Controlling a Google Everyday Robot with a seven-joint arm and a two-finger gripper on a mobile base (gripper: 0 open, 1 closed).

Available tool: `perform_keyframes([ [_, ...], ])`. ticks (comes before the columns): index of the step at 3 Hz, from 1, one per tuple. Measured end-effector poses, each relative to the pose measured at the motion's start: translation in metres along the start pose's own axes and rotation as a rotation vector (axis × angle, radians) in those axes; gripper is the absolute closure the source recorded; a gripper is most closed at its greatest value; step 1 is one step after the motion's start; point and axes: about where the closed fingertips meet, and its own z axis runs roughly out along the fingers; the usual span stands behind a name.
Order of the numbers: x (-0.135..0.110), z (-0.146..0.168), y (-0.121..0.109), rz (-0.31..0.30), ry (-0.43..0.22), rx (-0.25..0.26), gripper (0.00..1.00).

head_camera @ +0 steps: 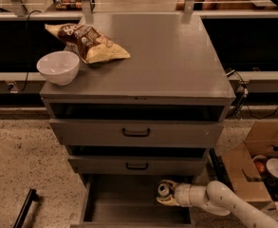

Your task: Place green can into bottom drawer

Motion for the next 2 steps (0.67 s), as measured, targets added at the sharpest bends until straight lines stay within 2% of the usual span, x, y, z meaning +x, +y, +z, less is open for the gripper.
perform_keyframes([
  [1,0.003,0.010,0.015,0.021,-0.053,-0.045,1.00],
  [2,0.006,0.015,0.026,0.018,-0.067,-0.059,1.00],
])
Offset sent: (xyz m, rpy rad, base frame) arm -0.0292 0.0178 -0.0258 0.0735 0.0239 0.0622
